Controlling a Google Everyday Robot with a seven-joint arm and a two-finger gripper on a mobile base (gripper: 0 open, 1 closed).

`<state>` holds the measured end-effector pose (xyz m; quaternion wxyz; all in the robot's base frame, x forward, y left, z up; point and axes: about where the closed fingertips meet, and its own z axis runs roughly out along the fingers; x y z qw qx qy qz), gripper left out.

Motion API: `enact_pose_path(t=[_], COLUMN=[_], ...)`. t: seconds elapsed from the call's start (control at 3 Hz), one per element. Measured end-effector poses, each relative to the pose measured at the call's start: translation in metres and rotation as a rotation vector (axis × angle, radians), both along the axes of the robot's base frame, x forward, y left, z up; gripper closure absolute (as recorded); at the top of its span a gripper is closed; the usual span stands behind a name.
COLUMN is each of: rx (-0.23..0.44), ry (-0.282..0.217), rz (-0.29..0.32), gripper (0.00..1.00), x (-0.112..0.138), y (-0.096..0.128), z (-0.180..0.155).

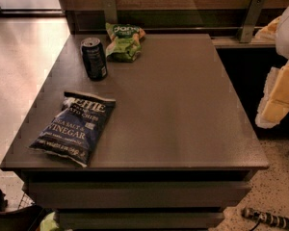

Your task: Pick blue chip bag

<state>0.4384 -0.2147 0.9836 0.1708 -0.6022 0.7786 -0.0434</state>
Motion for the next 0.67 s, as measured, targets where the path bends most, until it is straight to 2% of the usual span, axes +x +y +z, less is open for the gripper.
enact_pose_path(t=[0.33,0.67], rx=[0.0,0.029], ry=[0.0,-0.02], rz=[0.0,0.02], gripper=[0.0,0.0], x=[0.0,0.009], y=[0.0,0.024], z=[0.0,-0.001])
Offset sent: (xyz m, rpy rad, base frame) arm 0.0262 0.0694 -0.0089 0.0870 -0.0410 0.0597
